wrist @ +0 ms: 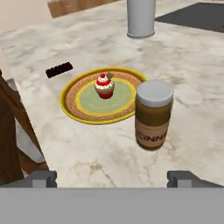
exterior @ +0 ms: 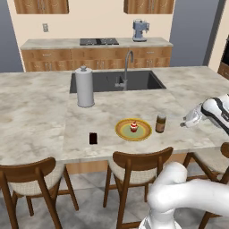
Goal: Take the cinnamon bottle from the cabinet and place it on the dining table, next to the plate with the cupcake. Then take the chocolate from the dining counter and place it on the cupcake plate.
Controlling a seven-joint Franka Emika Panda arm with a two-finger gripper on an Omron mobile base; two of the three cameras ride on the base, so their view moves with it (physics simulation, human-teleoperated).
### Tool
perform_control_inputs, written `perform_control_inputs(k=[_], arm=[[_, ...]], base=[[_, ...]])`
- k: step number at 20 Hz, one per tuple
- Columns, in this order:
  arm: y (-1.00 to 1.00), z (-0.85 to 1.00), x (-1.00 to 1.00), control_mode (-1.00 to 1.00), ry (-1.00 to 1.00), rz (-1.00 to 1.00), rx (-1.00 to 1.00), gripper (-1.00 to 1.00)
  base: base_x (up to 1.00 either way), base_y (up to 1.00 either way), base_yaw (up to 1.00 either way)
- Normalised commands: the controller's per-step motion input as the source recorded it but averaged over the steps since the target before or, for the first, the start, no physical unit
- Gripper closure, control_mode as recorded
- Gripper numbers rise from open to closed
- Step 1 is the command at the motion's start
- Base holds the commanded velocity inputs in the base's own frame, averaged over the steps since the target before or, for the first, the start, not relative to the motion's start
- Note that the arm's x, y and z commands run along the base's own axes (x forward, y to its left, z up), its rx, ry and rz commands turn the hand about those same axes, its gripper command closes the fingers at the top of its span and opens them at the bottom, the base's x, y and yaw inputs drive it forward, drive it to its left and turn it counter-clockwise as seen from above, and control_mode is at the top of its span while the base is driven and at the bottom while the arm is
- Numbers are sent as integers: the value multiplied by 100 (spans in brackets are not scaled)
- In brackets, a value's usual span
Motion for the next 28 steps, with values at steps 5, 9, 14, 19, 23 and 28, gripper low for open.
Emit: perform_control_inputs(k=[5,9,14,19,23,28], arm=[[33,30,-27,-100,26,-27,-22,-100],[52,22,-13,-100,17,-26,-17,-100],[56,6,-5,-100,12,-30,-11,-100],[73,1,0,-100,8,-19,-5,-100],[80,0,1,-100,6,-13,-4,-100],[80,0,3,-100,3,-13,-3,-100]], base=[[0,0,0],[0,0,0],[0,0,0],[0,0,0],[0,0,0],[0,0,0]])
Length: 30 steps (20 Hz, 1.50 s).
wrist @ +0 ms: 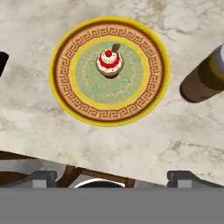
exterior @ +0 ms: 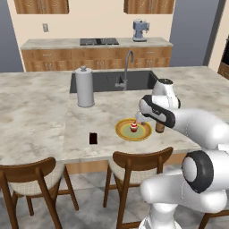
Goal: Take the cinnamon bottle from the cabinet and place it on the dining table, next to the plate with the cupcake. Then take the chocolate from the dining counter and place it on the cupcake plate.
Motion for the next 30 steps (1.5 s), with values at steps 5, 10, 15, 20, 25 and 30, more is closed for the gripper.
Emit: perform_control_inputs(k=[5,10,15,20,25,30], arm=[[81,-1,10,-100,2,-13,-3,-100],[83,-8,17,-100,7,-9,-1,-100],[79,-17,9,-100,6,-1,0,-100],[66,-19,14,-100,4,22,0,-100],[60,-31,39,-100,0,20,0,-100],[32,-36,42,-100,0,3,0,-100]], base=[[0,0,0],[0,0,0],[0,0,0],[0,0,0],[0,0,0],[0,0,0]])
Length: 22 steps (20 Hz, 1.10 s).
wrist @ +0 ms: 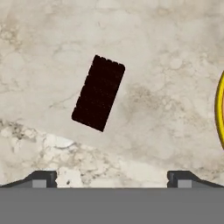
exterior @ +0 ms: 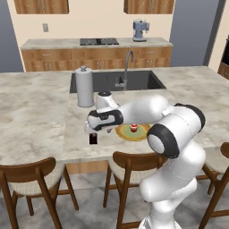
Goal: Take the cinnamon bottle from the cabinet and place it on the dining table, next to the plate with the cupcake. Then take the chocolate from the dining counter and place it on the cupcake plate.
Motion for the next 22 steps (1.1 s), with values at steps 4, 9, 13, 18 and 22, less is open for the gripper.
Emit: perform_control_inputs(k=[4,9,13,18,22], arm=[[29,-17,34,-100,3,-6,0,-100],[27,-22,13,-100,0,-9,0,-100],[13,-24,11,-100,0,-14,-5,-100],[2,-27,8,-100,0,-9,-1,-100],[0,-26,8,-100,0,-5,0,-100]], base=[[0,0,0],[0,0,0],[0,0,0],[0,0,0],[0,0,0]])
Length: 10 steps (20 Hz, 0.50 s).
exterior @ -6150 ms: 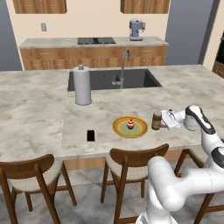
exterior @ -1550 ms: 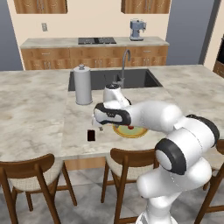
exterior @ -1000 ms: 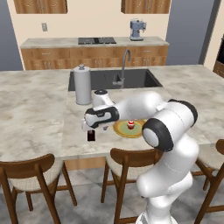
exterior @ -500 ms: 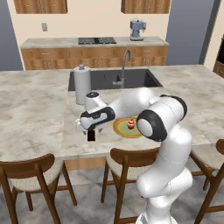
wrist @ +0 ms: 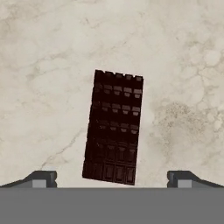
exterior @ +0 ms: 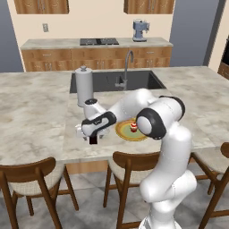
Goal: Take the cinnamon bottle from the cabinet and place it on the dining table, next to the plate with the cupcake. Then take the chocolate from the dining counter and place it on the cupcake plate.
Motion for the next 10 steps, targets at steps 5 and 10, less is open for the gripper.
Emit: perform_control_inputs(k=[5,10], arm=[[0,-25,14,-100,0,0,0,-100],[0,-14,21,-100,0,0,0,-100]], base=[[0,0,0],[0,0,0]])
